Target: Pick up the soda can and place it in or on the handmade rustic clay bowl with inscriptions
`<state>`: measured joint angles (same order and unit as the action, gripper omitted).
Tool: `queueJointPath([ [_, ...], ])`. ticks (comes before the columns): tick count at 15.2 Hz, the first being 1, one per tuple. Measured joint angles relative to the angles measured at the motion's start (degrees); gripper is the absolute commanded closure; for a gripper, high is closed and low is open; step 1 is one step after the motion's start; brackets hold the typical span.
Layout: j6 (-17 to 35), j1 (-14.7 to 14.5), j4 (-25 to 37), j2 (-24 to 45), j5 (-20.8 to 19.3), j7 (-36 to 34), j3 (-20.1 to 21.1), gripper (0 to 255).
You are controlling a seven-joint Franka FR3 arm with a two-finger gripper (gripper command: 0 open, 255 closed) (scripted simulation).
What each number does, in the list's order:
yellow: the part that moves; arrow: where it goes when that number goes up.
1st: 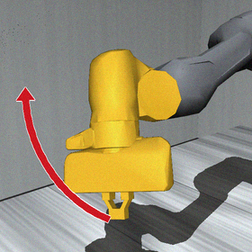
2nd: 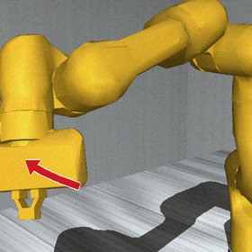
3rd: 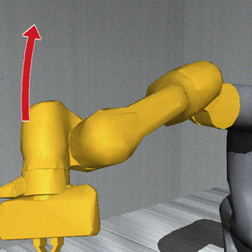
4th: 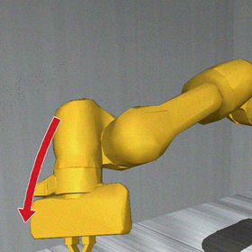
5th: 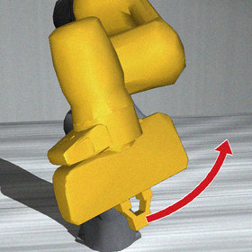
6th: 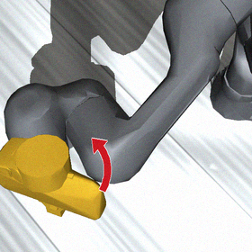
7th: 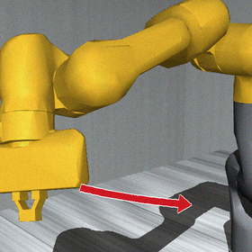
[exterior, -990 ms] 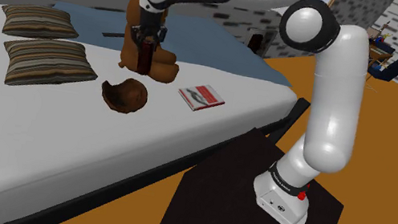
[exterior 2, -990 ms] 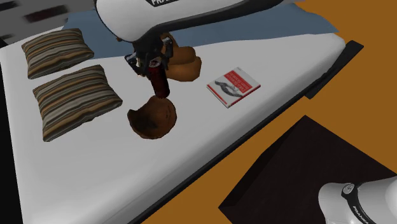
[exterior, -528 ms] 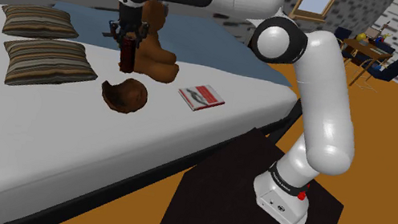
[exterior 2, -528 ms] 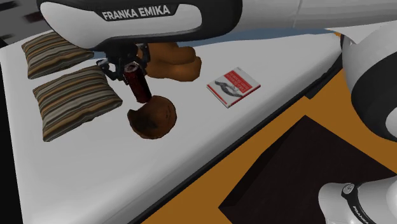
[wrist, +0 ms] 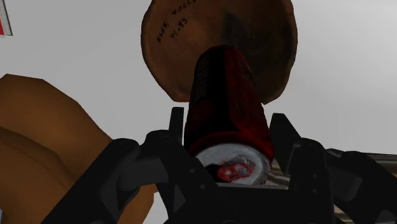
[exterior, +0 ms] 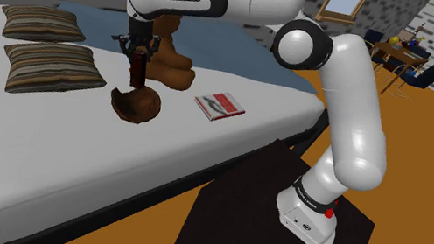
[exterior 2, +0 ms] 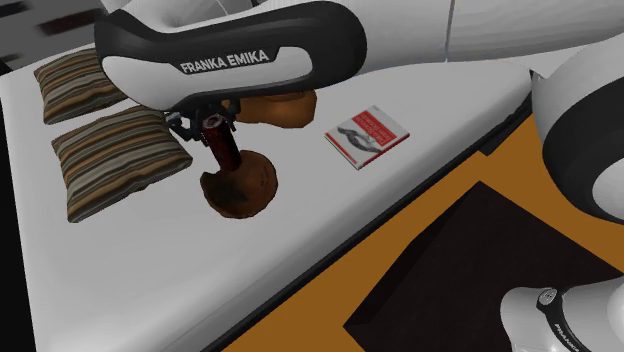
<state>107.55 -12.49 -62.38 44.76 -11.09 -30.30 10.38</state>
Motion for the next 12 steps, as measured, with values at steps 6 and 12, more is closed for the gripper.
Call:
queueJointPath([
  [6,3.8,0.1,-2.9,1.0,-0.3,-0.4,-0.2,255],
  [12,6.8,0.2,-4.7,2.1,-0.5,-0.7,-0.3,255],
])
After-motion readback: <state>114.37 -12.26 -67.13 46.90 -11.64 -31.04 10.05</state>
